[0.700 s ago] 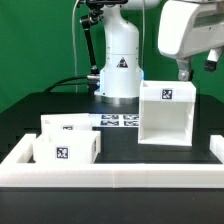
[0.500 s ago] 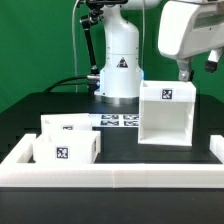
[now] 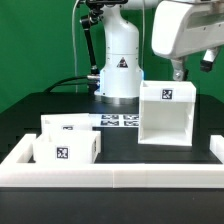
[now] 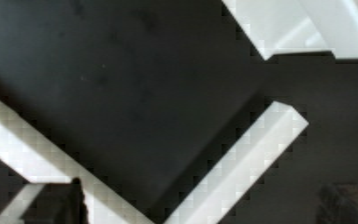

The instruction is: Assemble drawer

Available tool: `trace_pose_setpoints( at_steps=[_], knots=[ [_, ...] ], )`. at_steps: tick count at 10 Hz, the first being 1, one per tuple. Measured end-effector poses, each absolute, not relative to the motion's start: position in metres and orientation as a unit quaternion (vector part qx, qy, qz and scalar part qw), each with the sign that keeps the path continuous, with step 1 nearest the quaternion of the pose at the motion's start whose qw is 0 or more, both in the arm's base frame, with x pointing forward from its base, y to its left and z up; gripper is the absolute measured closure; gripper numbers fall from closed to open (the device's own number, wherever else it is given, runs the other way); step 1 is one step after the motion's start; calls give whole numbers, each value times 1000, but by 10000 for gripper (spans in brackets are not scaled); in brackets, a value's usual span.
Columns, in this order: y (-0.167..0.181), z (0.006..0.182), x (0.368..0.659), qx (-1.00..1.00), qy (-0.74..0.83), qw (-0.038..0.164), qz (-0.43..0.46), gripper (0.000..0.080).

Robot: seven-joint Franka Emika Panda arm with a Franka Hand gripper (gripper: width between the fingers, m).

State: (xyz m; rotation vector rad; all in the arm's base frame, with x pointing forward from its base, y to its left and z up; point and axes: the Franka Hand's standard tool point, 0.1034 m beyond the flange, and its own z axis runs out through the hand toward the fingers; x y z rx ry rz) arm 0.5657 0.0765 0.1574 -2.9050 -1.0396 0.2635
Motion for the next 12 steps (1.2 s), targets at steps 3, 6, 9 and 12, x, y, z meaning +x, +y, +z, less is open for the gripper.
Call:
trace_pose_setpoints(
  at_steps=[3, 6, 9, 12],
  knots=[
    [75, 153, 537, -976, -199, 43, 77, 150],
    [77, 153, 538, -991, -96, 35, 81, 150],
    [79, 152, 522, -998, -22, 26, 58, 150],
    [86, 148, 492, -999, -28, 22, 30, 150]
  ],
)
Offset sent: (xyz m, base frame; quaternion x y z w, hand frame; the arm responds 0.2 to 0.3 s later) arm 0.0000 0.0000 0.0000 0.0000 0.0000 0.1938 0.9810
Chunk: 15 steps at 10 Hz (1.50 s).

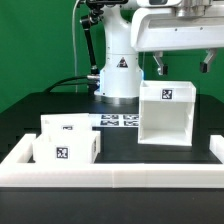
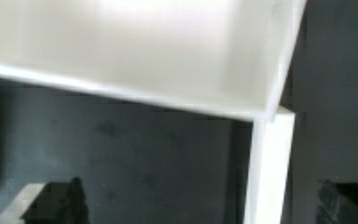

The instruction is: Assemble drawer

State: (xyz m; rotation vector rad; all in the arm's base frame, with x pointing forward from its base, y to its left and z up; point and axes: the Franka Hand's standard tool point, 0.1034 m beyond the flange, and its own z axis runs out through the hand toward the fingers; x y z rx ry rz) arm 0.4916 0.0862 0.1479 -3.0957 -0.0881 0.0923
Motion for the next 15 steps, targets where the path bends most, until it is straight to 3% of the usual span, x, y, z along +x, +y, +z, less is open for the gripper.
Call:
trace_pose_setpoints(
  at_steps=[2, 6, 9, 13, 14, 15],
  knots=[
    [92, 140, 476, -999, -33, 21, 20, 150],
    [92, 139, 479, -1000, -8, 21, 13, 150],
    [101, 115, 456, -999, 35, 23, 1, 150],
    [107, 105, 450, -999, 27, 22, 10, 150],
    [107, 105, 451, -999, 27, 22, 9, 275],
    [107, 105, 451, -999, 27, 22, 9, 275]
  ],
)
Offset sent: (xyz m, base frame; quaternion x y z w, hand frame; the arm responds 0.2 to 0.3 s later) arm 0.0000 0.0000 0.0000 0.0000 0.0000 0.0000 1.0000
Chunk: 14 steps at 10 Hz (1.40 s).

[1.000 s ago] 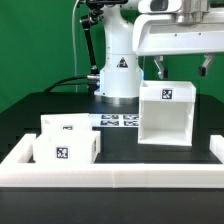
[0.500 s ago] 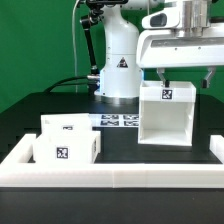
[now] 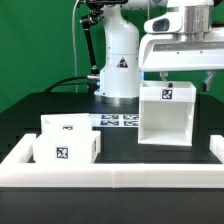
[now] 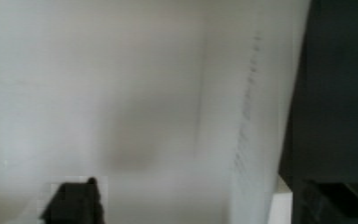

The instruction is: Assemble drawer

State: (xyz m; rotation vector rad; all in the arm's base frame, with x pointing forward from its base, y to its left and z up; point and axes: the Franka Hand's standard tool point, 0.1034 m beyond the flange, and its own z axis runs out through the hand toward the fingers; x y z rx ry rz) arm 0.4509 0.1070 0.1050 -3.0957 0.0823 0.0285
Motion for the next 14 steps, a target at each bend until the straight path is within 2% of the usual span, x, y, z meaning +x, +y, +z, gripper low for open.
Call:
trace_pose_setpoints(
  at_steps=[3, 4, 5, 11, 14],
  knots=[
    [107, 105, 451, -999, 26, 22, 9, 703],
    [107, 105, 451, -999, 26, 22, 9, 703],
    [107, 105, 451, -999, 26, 23, 9, 762],
    [106, 105, 455, -999, 23, 23, 7, 762],
    [104, 105, 492, -999, 11, 30, -9, 762]
  ],
)
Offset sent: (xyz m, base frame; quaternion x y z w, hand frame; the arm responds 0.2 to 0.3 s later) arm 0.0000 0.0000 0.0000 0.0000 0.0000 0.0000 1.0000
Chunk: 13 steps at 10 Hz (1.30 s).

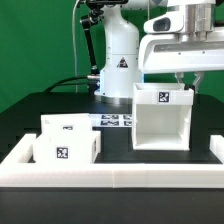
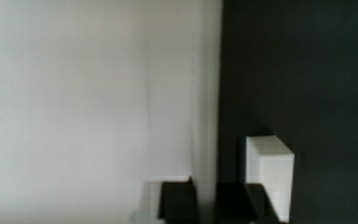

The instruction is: Assemble drawer

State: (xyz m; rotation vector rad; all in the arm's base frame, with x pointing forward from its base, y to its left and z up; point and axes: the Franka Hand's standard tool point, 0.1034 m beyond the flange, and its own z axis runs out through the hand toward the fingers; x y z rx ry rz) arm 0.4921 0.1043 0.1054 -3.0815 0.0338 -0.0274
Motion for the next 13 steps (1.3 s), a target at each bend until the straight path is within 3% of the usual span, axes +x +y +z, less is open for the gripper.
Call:
trace_pose_setpoints(
  at_steps=[3, 8, 13],
  knots=[
    [102, 106, 537, -998, -35, 37, -39, 762],
    [106, 105, 536, -998, -32, 38, -41, 762],
    [111, 107, 592, -995, -8, 49, -83, 762]
  ],
)
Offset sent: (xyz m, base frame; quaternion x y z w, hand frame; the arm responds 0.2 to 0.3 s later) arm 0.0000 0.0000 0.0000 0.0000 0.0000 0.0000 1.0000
